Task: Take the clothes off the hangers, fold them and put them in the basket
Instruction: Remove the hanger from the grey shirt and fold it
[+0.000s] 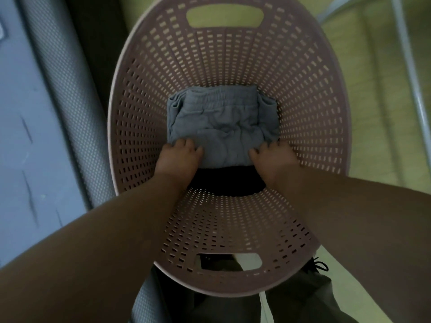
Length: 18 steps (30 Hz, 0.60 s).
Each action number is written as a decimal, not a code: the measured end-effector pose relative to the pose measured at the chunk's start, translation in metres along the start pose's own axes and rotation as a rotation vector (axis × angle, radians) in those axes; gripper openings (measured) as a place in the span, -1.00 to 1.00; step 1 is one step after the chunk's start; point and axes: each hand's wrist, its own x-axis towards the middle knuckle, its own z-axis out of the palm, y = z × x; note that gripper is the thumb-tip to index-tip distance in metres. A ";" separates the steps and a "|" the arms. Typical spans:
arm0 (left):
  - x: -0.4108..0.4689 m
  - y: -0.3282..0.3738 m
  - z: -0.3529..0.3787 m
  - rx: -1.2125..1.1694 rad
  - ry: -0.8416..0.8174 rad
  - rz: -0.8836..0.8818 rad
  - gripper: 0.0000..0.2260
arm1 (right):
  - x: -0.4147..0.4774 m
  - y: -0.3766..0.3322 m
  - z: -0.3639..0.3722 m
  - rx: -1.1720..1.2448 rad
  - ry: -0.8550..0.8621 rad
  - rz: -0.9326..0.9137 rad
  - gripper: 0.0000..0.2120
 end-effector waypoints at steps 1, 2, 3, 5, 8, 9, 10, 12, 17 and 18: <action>0.002 -0.002 0.001 -0.008 0.005 -0.010 -0.67 | 0.004 -0.001 0.003 -0.001 -0.006 0.029 -0.61; 0.004 -0.003 0.003 -0.013 0.008 -0.020 -0.66 | 0.008 -0.002 0.007 -0.004 -0.012 0.047 -0.61; 0.006 -0.004 0.003 -0.014 0.006 -0.028 -0.66 | 0.012 -0.003 0.010 -0.014 -0.013 0.052 -0.62; 0.008 -0.005 0.006 -0.012 0.007 -0.035 -0.65 | 0.017 -0.006 0.017 -0.028 0.000 0.027 -0.64; 0.004 -0.003 0.004 -0.047 -0.001 -0.056 -0.63 | 0.014 -0.006 0.019 -0.013 -0.011 -0.024 -0.68; 0.003 -0.002 0.004 -0.065 -0.003 -0.066 -0.63 | 0.010 -0.004 0.019 -0.011 -0.002 -0.023 -0.69; 0.001 0.000 0.002 -0.080 -0.007 -0.074 -0.63 | 0.008 -0.003 0.018 -0.005 0.012 -0.015 -0.69; -0.001 0.002 -0.001 -0.109 -0.010 -0.093 -0.62 | 0.005 -0.002 0.017 0.024 0.048 0.002 -0.68; -0.001 -0.004 -0.002 -0.238 0.093 -0.147 -0.64 | 0.015 -0.009 0.021 0.027 0.025 0.115 -0.42; 0.000 -0.005 -0.002 -0.252 0.124 -0.150 -0.65 | 0.017 -0.011 0.021 0.019 0.040 0.132 -0.48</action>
